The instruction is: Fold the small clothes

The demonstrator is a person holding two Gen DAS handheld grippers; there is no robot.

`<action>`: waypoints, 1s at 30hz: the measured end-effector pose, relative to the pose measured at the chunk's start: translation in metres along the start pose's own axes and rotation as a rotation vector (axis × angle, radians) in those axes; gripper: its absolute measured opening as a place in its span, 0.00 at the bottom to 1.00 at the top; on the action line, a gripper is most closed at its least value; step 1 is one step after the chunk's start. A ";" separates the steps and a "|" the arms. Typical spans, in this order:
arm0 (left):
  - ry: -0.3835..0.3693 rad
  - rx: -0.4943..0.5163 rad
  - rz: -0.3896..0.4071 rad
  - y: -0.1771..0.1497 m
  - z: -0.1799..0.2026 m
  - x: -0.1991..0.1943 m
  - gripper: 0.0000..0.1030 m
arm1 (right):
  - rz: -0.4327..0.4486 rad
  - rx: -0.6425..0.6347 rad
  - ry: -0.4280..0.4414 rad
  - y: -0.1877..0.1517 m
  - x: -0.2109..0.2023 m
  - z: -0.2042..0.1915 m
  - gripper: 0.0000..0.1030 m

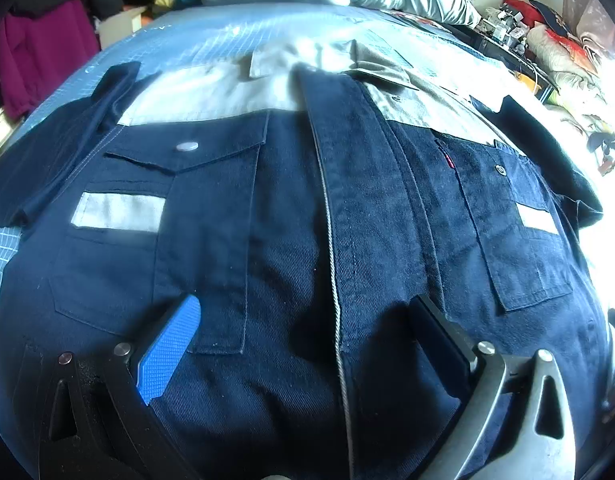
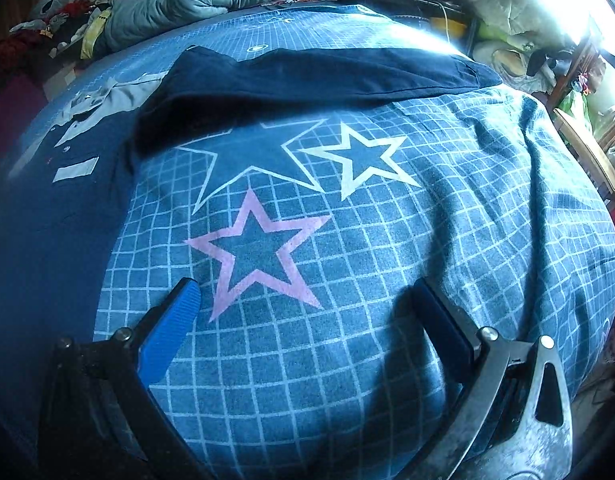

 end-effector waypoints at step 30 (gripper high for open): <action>-0.004 -0.001 0.017 0.002 -0.001 0.003 1.00 | 0.057 0.630 0.333 0.183 0.133 0.203 0.79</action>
Point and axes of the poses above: each gripper's, at about its wrist camera, not at the fingertips, and x roughly the way its jaws point, z to its right, y to its top, the point moved 3 cm from there along x, roughly the way its jaws point, and after that the axes turned 5 degrees about -x, right-handed, at the moved point
